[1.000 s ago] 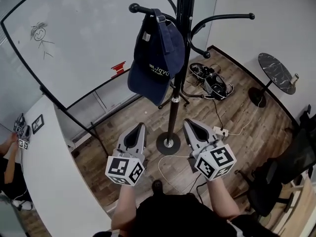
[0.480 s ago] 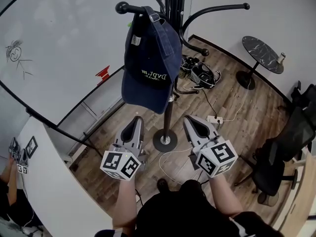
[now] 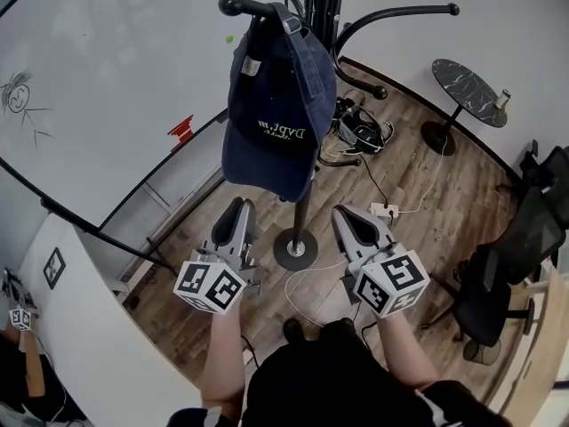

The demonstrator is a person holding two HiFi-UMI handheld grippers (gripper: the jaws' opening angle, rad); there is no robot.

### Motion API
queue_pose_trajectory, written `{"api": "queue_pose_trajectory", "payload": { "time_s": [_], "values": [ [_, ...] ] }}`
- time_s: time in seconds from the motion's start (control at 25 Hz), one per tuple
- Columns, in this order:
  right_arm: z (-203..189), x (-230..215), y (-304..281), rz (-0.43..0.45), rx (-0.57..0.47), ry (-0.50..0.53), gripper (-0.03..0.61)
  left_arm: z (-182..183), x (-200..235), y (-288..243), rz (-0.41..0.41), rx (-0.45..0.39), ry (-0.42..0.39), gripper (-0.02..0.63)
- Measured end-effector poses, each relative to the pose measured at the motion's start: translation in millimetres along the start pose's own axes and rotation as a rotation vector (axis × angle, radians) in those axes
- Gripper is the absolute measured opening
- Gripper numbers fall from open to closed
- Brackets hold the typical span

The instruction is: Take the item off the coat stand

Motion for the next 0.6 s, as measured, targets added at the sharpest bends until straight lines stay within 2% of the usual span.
{"api": "queue_pose_trajectory", "payload": {
  "time_s": [0.36, 0.6],
  "values": [
    [3, -3, -5, -0.023, 0.001, -0.009, 0.032, 6, 9, -19, -0.049, -0.010, -0.007, 0.170],
    [5, -13, -5, -0.063, -0.006, -0.024, 0.032, 16, 8, -34, -0.088, -0.040, -0.017, 0.181]
  ]
}}
Point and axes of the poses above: the fingertips, and each gripper's own axes: y backward along the fingers, x to its left, z out of its top, the point moved 4 cm from there along y, backward along the fingers, and after that the axes turned 11 degrees about -z, right-handed, at the moved point
